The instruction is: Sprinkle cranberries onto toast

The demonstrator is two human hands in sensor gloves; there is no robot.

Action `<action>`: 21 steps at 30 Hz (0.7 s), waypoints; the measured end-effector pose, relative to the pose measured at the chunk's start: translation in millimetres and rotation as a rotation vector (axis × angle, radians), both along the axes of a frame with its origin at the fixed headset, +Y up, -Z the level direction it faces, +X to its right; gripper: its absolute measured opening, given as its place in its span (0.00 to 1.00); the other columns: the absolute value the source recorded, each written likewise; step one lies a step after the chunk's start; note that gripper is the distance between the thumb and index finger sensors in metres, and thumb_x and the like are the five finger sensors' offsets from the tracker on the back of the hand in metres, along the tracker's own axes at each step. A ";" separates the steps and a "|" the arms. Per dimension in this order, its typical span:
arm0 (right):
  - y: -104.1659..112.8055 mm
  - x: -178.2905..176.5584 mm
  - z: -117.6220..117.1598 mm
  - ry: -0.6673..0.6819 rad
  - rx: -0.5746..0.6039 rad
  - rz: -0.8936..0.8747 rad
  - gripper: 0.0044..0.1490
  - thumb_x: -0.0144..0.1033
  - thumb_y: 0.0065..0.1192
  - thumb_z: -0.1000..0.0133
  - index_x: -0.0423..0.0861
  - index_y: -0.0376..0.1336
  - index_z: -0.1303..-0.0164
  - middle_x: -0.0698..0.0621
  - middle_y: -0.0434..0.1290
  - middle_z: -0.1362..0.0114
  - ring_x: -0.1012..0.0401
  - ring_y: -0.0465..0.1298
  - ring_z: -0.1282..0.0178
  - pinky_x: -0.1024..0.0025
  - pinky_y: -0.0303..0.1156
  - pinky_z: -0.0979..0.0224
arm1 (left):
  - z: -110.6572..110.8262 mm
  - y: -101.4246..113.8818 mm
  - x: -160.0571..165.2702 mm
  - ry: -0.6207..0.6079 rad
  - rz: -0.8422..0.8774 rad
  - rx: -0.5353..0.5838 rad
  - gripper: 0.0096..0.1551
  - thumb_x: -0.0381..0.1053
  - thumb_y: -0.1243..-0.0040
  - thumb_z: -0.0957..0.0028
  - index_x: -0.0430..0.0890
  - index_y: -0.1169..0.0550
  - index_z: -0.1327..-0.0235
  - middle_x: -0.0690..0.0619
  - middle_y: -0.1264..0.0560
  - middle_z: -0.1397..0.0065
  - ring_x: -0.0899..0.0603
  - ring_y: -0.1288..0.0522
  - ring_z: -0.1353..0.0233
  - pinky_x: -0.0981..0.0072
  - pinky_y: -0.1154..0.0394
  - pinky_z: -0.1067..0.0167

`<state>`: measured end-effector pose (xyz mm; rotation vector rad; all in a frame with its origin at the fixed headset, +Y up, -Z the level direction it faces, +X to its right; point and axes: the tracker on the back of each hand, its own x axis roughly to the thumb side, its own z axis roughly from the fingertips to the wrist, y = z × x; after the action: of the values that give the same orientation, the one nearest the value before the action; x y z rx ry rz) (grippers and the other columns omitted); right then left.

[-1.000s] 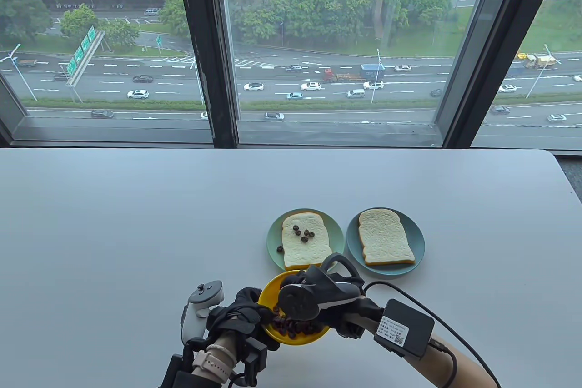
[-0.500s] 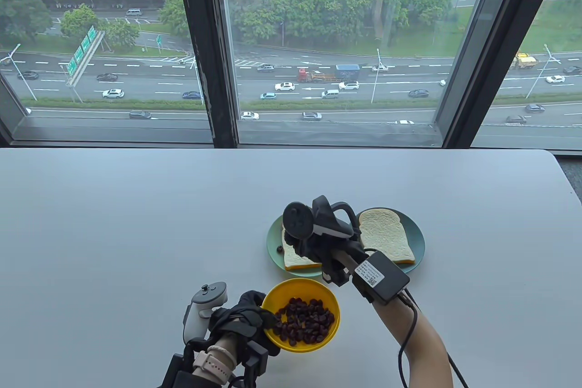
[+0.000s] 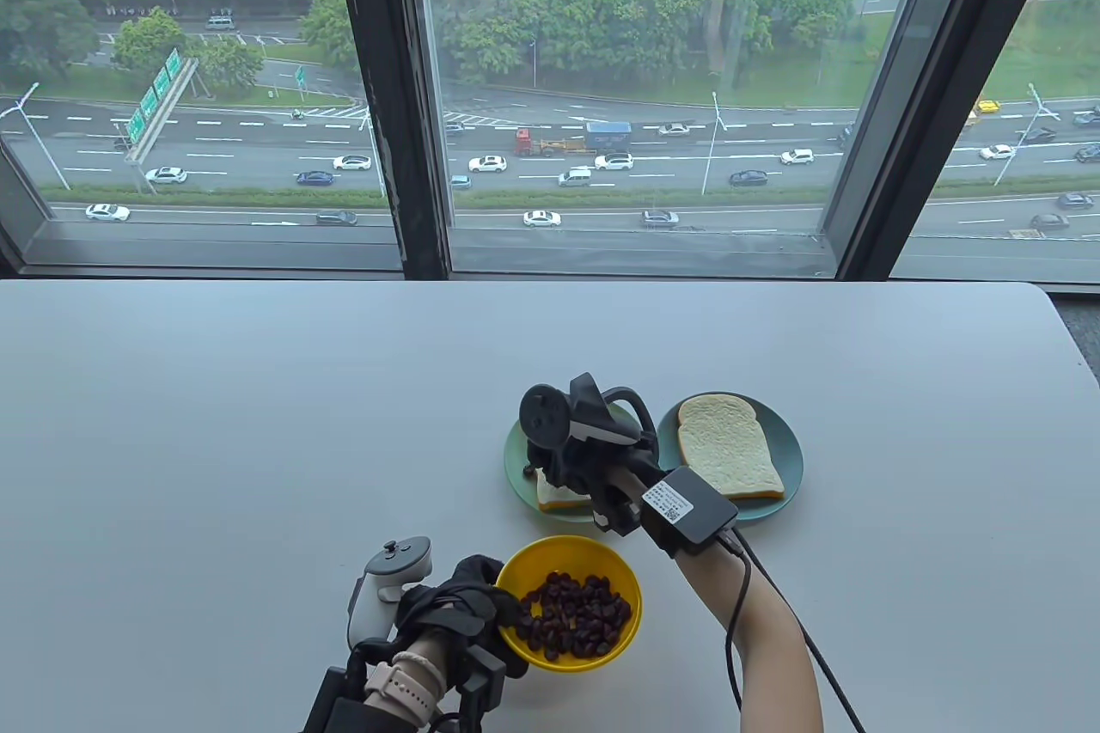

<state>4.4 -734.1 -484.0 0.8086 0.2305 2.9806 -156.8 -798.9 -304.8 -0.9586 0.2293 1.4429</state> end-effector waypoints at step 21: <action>4.2 41.2 29.3 0.011 0.055 0.192 0.45 0.39 0.67 0.60 0.56 0.51 0.33 0.48 0.55 0.27 0.55 0.69 0.33 0.74 0.81 0.45 | 0.1 0.8 0.9 -0.003 -0.017 0.008 0.35 0.42 0.43 0.48 0.55 0.49 0.35 0.42 0.38 0.44 0.39 0.30 0.53 0.62 0.12 0.65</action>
<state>45.6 -730.0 -454.7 0.8545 0.2398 3.1750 -155.9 -798.1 -304.7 -0.9501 0.2285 1.4258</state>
